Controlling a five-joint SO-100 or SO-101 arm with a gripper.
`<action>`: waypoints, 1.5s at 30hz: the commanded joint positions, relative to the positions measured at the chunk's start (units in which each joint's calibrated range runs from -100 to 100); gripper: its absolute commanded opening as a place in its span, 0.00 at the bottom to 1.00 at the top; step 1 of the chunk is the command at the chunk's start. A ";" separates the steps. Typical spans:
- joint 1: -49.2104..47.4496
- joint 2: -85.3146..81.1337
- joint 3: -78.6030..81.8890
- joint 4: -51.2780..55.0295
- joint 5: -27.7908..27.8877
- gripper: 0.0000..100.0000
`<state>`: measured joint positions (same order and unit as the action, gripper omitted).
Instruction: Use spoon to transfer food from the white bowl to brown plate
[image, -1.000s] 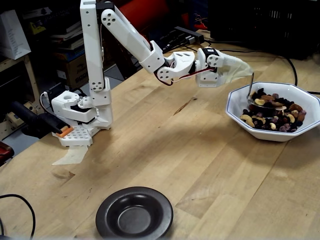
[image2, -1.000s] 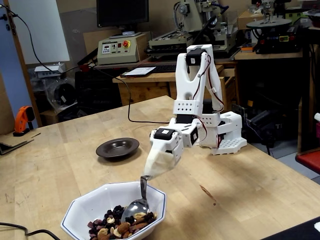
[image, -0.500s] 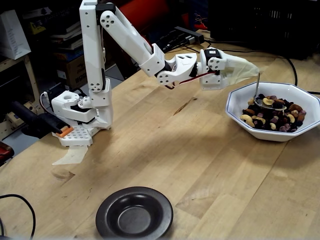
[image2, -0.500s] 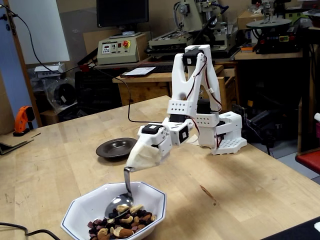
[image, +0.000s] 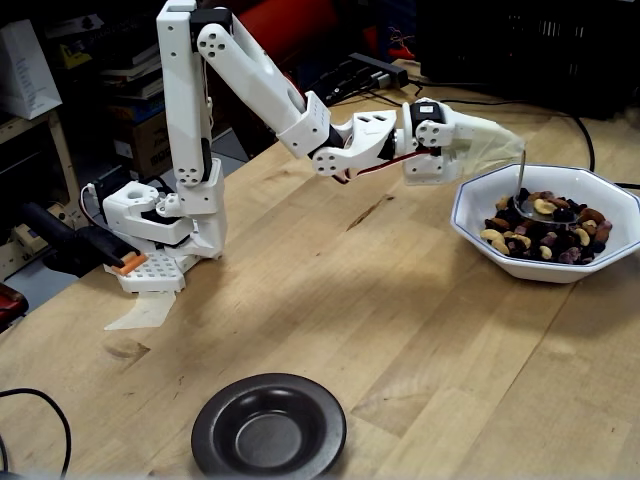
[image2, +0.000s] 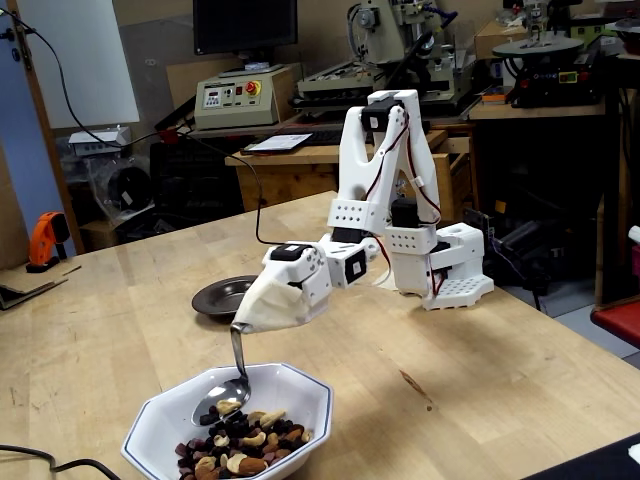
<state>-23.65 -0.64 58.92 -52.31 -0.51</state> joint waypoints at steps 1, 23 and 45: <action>0.69 -1.11 -0.69 -2.95 -1.37 0.04; 10.61 -1.62 -0.16 -6.66 -3.57 0.04; 22.09 -1.62 -0.78 -6.74 -3.57 0.04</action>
<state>-3.65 -0.64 59.26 -57.77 -3.93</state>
